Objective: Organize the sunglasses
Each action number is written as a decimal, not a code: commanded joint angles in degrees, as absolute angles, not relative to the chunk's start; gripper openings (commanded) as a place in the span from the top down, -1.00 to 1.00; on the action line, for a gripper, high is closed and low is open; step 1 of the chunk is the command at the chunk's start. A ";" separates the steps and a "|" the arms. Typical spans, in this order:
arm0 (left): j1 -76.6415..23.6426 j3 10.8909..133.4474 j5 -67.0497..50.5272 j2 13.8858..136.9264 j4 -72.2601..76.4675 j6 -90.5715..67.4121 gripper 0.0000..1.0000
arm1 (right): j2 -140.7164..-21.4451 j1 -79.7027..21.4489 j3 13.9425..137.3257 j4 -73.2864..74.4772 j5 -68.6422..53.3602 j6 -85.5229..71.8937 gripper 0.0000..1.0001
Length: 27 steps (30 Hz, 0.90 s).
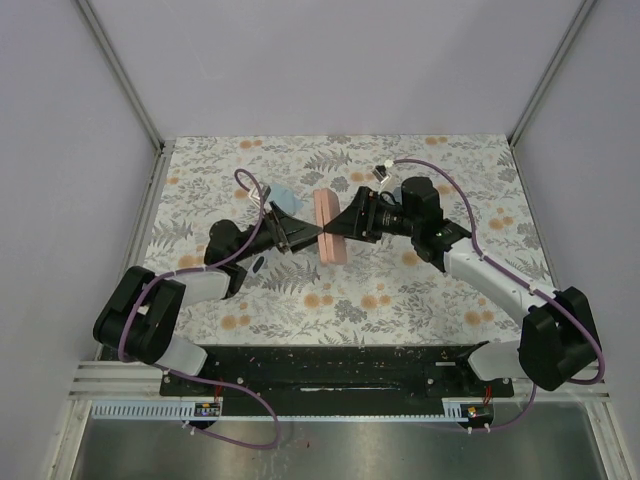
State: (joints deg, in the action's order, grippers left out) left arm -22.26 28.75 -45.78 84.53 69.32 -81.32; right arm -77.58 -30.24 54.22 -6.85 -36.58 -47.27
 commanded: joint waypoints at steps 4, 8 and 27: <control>-27.76 33.74 -34.66 78.49 38.03 -52.95 0.31 | -79.63 -31.02 53.70 4.65 -20.32 -38.94 0.32; -30.93 37.70 -25.50 77.43 22.87 -44.75 0.30 | -80.42 -32.25 53.18 6.77 -14.25 -37.44 0.30; -24.79 35.86 -39.80 77.96 39.53 -55.44 0.32 | -69.26 -19.96 39.48 -5.78 -32.93 -42.08 -0.85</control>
State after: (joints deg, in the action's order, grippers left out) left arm -26.70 35.59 -30.96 79.99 23.42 -48.60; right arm -71.79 -23.44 43.81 4.69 -20.29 -38.70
